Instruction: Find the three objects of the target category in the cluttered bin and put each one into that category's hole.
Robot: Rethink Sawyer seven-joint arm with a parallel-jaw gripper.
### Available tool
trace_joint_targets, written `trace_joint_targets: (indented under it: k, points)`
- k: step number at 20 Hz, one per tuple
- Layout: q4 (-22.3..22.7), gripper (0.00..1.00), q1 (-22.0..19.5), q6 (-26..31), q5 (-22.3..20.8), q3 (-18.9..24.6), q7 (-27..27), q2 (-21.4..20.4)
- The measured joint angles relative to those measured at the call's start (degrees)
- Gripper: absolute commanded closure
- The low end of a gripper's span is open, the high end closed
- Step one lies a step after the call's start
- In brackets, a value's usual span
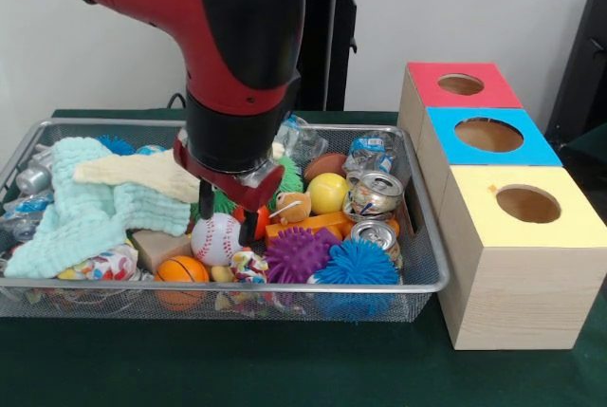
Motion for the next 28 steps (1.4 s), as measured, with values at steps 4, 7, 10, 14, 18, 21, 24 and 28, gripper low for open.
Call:
trace_joint_targets:
  k: [4, 7, 10, 14, 18, 21, 24, 28]
  points:
    - [0.0, 0.0, 0.0, -1.2, 0.5, 0.0, 0.0, 1.1]
    - [0.0, 0.0, 0.0, -2.8, 0.7, 0.0, 0.0, 2.2]
    - [0.0, 0.0, 0.0, -4.0, 0.7, 0.0, 0.0, 2.6]
    - [-0.2, 0.0, 0.0, -5.5, 1.0, -0.1, 0.0, 3.1]
    - [-0.8, 0.0, 0.0, -6.0, 1.3, -0.1, 0.0, 3.8]
    - [-1.3, 0.0, 0.0, -6.6, 1.7, -0.1, 0.0, 4.6]
    - [-1.5, 0.0, 0.0, -7.3, 2.3, -0.1, 0.0, 5.4]
    - [-1.7, 0.0, 0.2, -7.6, 3.2, -0.1, 0.0, 5.9]
